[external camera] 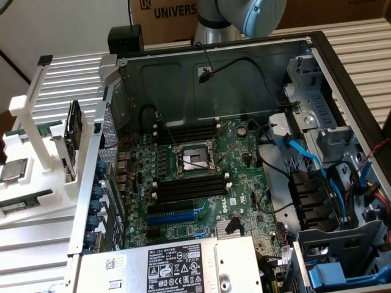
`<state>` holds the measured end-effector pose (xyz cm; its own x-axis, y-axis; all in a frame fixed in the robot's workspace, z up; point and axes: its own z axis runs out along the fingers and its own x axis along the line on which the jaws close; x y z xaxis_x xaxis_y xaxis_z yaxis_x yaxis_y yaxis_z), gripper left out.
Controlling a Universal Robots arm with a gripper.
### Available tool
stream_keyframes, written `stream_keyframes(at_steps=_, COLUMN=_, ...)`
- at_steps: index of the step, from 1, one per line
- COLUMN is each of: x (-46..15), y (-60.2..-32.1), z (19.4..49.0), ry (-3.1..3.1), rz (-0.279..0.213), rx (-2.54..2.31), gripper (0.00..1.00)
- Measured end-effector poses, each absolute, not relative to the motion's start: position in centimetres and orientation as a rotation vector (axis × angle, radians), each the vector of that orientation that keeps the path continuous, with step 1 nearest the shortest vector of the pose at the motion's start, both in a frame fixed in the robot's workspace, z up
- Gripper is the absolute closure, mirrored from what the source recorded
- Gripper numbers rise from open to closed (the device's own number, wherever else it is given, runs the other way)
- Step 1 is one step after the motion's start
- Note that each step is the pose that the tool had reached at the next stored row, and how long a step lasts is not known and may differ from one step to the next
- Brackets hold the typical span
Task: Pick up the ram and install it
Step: 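Insert the ram into the slot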
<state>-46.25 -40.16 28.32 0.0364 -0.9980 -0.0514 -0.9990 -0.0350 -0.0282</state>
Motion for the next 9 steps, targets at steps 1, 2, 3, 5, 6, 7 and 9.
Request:
stream_keyframes(at_steps=1, x=-46.2, y=-40.2, z=28.2, ry=2.142, rz=0.027, rx=-2.22, gripper=0.9)
stream_keyframes(at_steps=2, x=-46.2, y=-40.2, z=28.0, ry=2.143, rz=0.027, rx=-2.22, gripper=0.9)
stream_keyframes(at_steps=3, x=-46.2, y=-40.3, z=27.9, ry=2.142, rz=0.028, rx=-2.22, gripper=0.9)
stream_keyframes(at_steps=5, x=-46.2, y=-40.4, z=27.5, ry=2.141, rz=0.03, rx=-2.219, gripper=0.9)
stream_keyframes(at_steps=6, x=-46.2, y=-40.4, z=27.3, ry=2.141, rz=0.031, rx=-2.219, gripper=0.9)
stream_keyframes(at_steps=7, x=-46.2, y=-40.6, z=27.2, ry=2.141, rz=0.032, rx=-2.218, gripper=0.9)
stream_keyframes(at_steps=9, x=-46.2, y=-40.6, z=26.8, ry=2.141, rz=0.032, rx=-2.218, gripper=0.9)
